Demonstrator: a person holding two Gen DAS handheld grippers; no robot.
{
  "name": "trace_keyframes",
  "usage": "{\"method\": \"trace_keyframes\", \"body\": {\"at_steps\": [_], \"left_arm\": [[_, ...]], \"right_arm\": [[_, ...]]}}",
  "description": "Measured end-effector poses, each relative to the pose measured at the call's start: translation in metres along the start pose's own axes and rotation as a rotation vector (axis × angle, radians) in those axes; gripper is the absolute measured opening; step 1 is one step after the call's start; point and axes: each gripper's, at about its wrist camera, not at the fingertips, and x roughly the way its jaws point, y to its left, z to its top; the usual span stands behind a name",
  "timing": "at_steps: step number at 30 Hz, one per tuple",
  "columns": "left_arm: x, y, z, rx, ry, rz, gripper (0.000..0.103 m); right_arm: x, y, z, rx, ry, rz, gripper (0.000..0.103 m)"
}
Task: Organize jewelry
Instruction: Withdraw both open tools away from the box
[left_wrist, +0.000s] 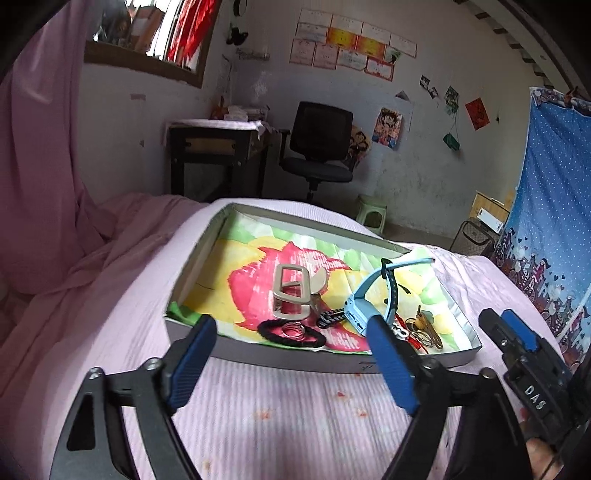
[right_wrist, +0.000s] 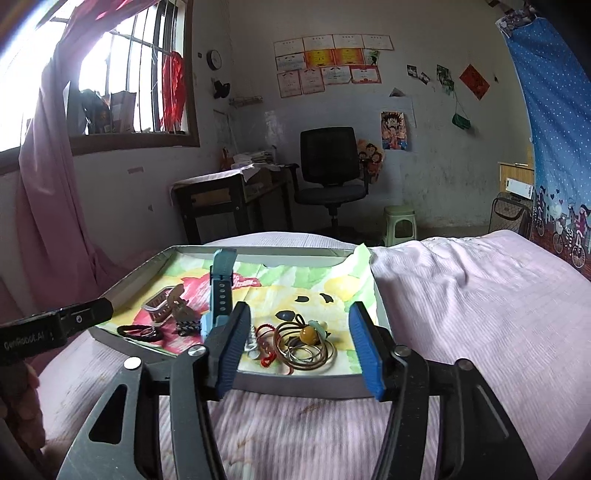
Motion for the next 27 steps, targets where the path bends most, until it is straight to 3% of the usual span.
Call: {"method": "trace_keyframes", "body": {"at_steps": [7,14,27], "left_arm": [[-0.028,0.002,-0.008,0.019,-0.082,0.013,0.099],[-0.052,0.001,-0.02,0.065,-0.136,0.028,0.103],[-0.095,0.005,-0.044,0.064,-0.187,0.021,0.103]], "right_arm": [[-0.023,0.004,0.001,-0.02,-0.018,0.017,0.074],[-0.046,0.009,-0.002,-0.023,-0.042,0.027,0.091],[-0.091,0.004,-0.016,-0.016,-0.059,0.046,0.098]]}}
